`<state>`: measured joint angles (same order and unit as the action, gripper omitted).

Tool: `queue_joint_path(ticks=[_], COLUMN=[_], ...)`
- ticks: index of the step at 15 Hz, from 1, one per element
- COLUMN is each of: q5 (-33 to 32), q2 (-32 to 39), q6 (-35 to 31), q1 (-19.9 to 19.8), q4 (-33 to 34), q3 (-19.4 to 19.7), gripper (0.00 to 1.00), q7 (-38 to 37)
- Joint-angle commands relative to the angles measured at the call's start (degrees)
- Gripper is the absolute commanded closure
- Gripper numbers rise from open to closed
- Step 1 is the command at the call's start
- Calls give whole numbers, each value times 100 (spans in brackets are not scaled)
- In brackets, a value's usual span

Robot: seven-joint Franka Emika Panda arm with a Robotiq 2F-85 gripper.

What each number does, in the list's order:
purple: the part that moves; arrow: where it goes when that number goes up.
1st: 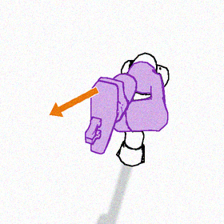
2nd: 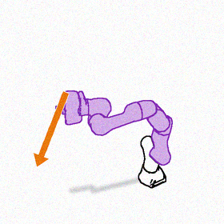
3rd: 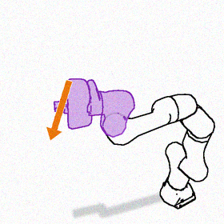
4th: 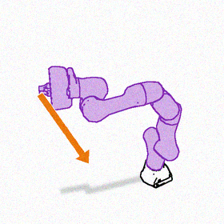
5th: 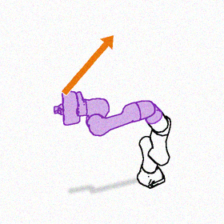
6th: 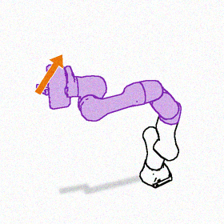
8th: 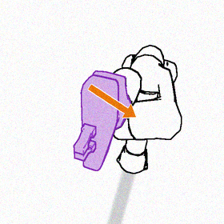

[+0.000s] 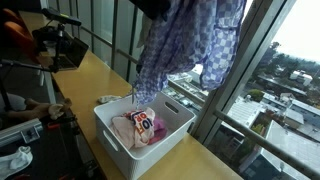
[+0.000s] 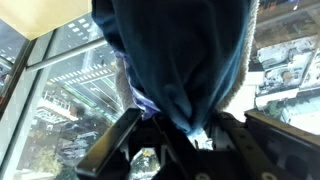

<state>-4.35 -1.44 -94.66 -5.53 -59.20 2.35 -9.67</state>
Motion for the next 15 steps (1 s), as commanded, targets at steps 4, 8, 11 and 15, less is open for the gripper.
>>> queue_joint_path(ticks=[4,8,11,15], q5=[-44,-19,15,19], q2=[880,1223,1203,1278], q6=[844,1399,1447,1232], q1=[-27,-29,-151,-256], q4=[1780,2681,2739,2467], q3=[27,172,160,135], gripper=[95,95,95,95], q7=[120,198,253,349])
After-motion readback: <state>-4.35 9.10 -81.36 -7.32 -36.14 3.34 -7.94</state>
